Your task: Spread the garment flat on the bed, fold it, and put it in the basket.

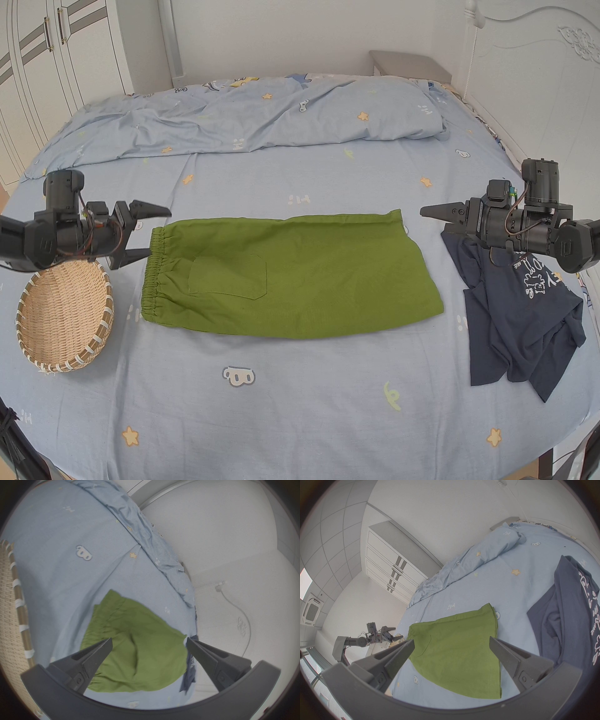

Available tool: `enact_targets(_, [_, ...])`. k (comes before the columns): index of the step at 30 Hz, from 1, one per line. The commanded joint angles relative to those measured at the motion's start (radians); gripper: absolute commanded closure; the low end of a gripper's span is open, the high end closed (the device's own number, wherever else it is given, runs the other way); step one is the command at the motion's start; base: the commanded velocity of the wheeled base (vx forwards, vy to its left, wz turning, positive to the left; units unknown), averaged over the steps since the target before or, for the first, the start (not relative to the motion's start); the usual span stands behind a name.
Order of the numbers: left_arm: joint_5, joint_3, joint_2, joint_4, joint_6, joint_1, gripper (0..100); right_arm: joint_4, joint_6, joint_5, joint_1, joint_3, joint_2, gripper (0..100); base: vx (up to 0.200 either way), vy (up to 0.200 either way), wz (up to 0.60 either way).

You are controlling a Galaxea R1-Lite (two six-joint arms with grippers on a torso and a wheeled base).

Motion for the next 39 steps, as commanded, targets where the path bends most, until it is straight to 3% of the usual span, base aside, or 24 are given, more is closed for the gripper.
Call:
enact_targets(1, [0.047, 0.286, -0.072, -0.198, 0.169, 0.058, 0, -0.043, 0.015, 0.007, -0.007, 0.061, -0.067, 0, 0.0, 0.0, 0.0])
enact_targets(10, [0.139, 0.3, 0.008, -0.248, 0.186, 0.016, 0, -0.049, 0.013, 0.005, 0.006, 0.079, -0.083, 0, 0.0, 0.0, 0.0])
enact_targets(17, [0.14, 0.282, 0.091, -0.26, 0.189, -0.018, 0, -0.05, 0.015, 0.005, 0.006, 0.073, -0.081, 0, 0.0, 0.0, 0.0])
enact_targets(23, [0.14, 0.277, 0.145, -0.349, 0.181, -0.01, 0, -0.05, 0.013, 0.005, 0.008, 0.075, -0.081, 0, 0.0, 0.0, 0.0])
enact_targets(39, [0.137, 0.244, 0.189, -0.352, 0.175, -0.005, 0, -0.05, 0.015, 0.005, 0.011, 0.069, -0.067, 0, 0.0, 0.0, 0.0])
